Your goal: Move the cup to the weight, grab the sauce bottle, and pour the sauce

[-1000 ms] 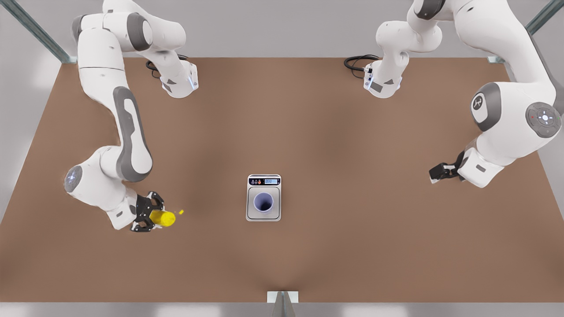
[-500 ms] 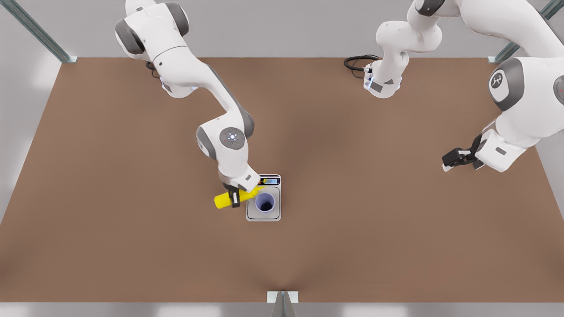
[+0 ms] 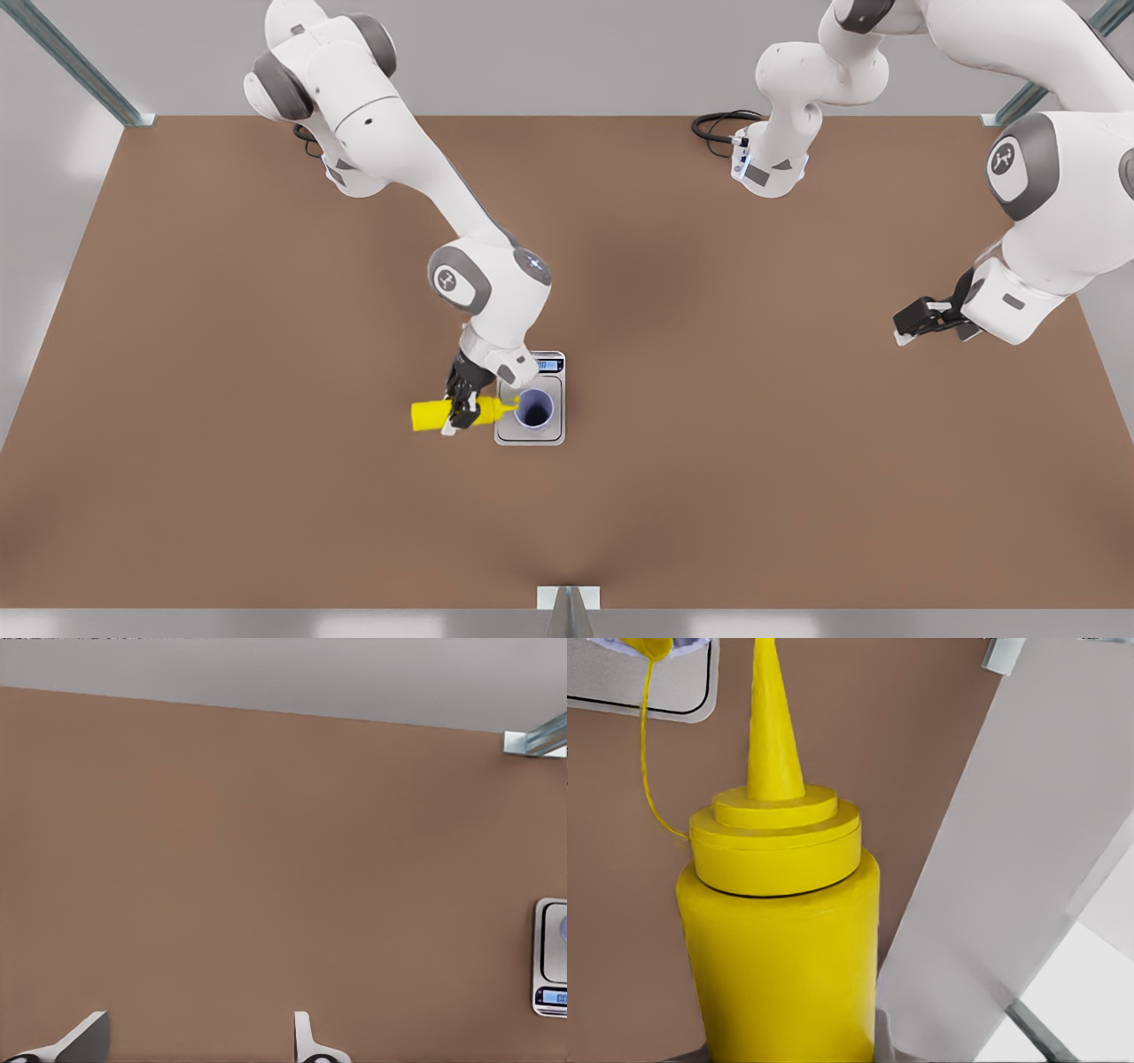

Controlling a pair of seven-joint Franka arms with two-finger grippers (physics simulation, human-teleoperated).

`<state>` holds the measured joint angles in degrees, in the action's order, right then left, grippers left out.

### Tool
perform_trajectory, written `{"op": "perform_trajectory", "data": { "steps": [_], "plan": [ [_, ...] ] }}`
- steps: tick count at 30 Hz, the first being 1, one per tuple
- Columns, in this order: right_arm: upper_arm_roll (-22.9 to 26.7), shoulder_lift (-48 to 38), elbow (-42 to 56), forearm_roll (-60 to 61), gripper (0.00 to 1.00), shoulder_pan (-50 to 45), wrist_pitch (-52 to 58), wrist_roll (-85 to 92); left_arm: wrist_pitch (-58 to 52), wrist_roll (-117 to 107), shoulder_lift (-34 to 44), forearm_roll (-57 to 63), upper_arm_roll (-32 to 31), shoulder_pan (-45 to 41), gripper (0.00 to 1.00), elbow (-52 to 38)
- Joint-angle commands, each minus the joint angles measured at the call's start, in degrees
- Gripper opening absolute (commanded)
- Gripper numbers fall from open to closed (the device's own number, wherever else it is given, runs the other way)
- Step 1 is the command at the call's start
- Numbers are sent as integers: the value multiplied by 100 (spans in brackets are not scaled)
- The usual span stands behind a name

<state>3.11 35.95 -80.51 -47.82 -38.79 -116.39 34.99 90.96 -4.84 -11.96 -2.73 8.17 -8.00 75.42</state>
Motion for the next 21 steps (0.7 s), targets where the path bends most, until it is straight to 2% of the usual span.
{"op": "perform_trajectory", "data": {
  "steps": [1,8,13,21],
  "plan": [
    [-3,0,0,-8,56,-6,38,-132,0,1,0,142,0,0,100,-1],
    [-3,123,-9,-430,56,-173,38,-159,0,-8,-8,133,0,0,100,-1],
    [-3,132,-9,-1739,56,-348,583,-186,0,-8,-8,133,0,0,100,-1],
    [-3,422,-35,-2610,56,-665,890,-159,0,-8,-8,124,0,0,100,-1]
  ]
}}
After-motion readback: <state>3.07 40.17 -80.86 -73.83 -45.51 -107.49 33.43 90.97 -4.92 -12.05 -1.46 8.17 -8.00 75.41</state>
